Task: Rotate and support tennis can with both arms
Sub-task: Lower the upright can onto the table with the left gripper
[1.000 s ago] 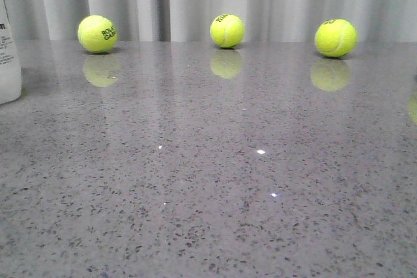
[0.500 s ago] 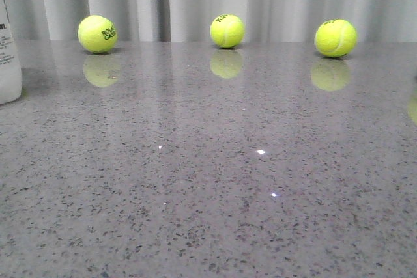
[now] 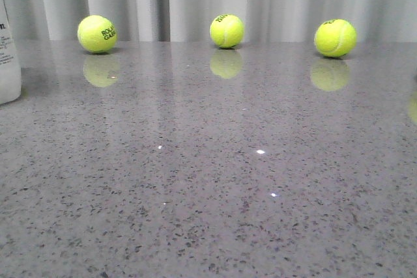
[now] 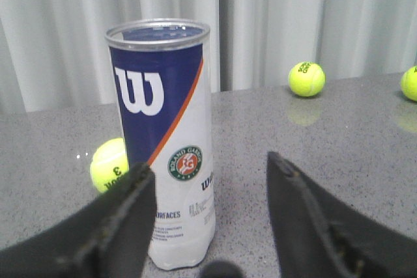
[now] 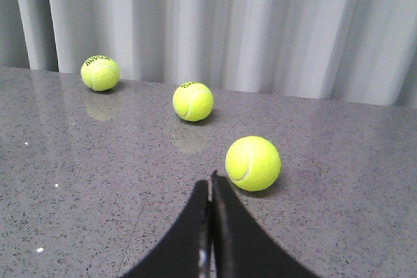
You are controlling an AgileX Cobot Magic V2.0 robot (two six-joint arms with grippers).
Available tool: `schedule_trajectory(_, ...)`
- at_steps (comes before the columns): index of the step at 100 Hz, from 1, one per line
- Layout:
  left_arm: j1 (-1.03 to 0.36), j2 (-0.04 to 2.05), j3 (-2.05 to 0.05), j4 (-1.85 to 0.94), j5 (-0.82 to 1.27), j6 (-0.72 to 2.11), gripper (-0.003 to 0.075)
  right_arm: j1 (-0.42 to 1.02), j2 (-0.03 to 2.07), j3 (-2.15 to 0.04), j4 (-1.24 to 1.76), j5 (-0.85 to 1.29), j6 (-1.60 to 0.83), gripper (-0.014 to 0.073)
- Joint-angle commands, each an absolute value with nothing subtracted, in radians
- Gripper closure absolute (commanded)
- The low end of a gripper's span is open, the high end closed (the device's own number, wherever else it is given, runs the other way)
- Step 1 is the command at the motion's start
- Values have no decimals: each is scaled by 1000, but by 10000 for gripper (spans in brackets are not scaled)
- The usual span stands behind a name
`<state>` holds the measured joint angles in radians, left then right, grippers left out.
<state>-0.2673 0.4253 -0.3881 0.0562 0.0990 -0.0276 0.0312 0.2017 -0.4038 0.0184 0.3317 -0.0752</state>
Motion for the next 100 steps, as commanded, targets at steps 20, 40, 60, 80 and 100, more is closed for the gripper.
schedule_trajectory(20, -267, 431, -414, 54, 10, -38, 740, 26, 211, -429, 19, 245, -77, 662)
schedule_trajectory(40, -267, 431, -414, 54, 14, -38, 741, 26, 211, -429, 19, 245, -77, 662)
schedule_trajectory(60, -267, 431, -414, 54, 14, -38, 741, 26, 211, -429, 19, 245, -77, 662)
schedule_trajectory(80, -267, 431, -414, 54, 14, -38, 741, 26, 211, -429, 19, 245, -77, 662)
schedule_trajectory(100, -267, 431, -414, 54, 12, -38, 741, 26, 211, -429, 19, 245, -77, 662)
